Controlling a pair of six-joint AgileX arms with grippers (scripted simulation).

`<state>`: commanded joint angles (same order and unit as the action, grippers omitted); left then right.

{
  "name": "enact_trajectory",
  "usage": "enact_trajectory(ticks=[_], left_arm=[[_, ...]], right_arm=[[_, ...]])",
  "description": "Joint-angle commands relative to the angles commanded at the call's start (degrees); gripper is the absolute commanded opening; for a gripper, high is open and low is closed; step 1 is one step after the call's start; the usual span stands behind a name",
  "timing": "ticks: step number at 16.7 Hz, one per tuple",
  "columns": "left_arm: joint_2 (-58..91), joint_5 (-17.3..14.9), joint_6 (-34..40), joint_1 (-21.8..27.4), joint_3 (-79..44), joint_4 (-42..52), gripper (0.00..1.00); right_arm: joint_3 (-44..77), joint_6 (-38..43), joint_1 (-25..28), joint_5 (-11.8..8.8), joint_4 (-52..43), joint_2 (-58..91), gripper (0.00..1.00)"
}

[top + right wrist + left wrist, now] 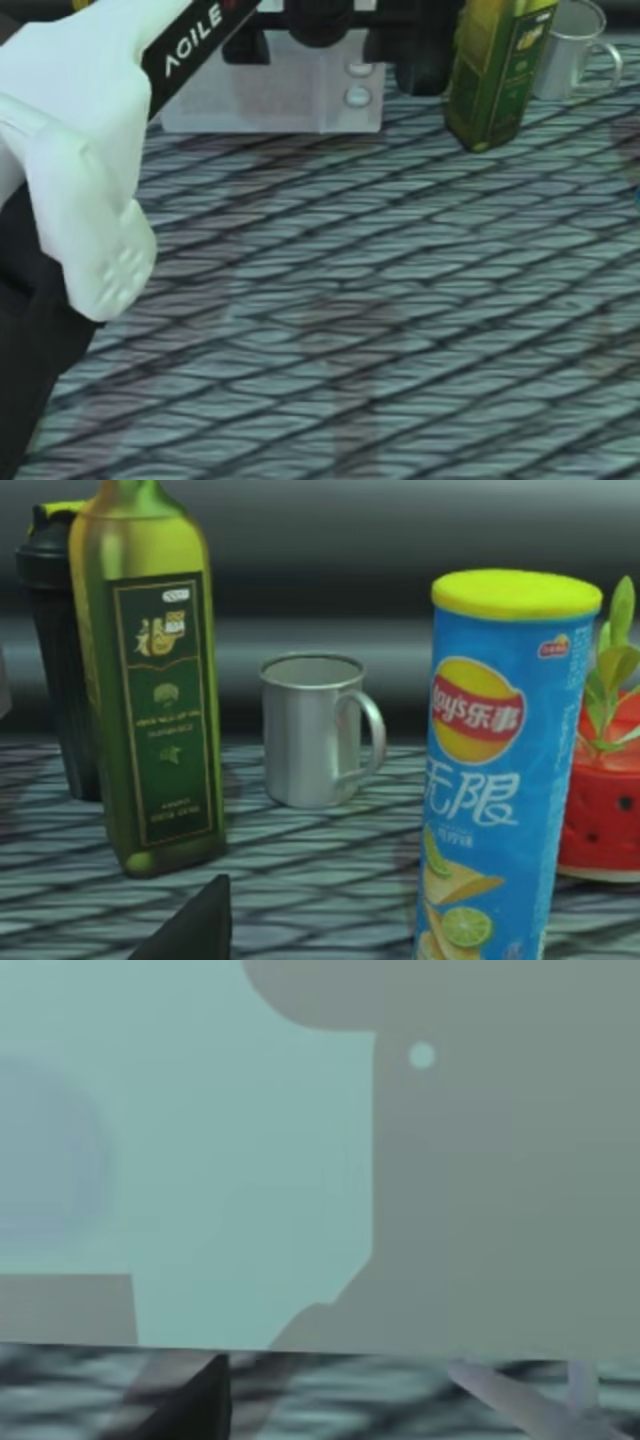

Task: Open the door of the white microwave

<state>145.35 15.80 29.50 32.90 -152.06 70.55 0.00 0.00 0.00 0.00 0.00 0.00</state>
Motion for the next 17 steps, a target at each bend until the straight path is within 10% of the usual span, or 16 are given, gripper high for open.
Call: enact_trajectory(ticks=[7, 17], left_arm=[[0.1, -0.3, -0.5, -0.6, 3.8, -4.0, 1.00], [0.1, -0.3, -0.5, -0.6, 3.8, -4.0, 0.25]], right_arm=[[0.0, 0.0, 0.0, 0.0, 0.0, 0.0, 1.00], [0.0, 0.0, 0.0, 0.0, 0.0, 0.0, 1.00]])
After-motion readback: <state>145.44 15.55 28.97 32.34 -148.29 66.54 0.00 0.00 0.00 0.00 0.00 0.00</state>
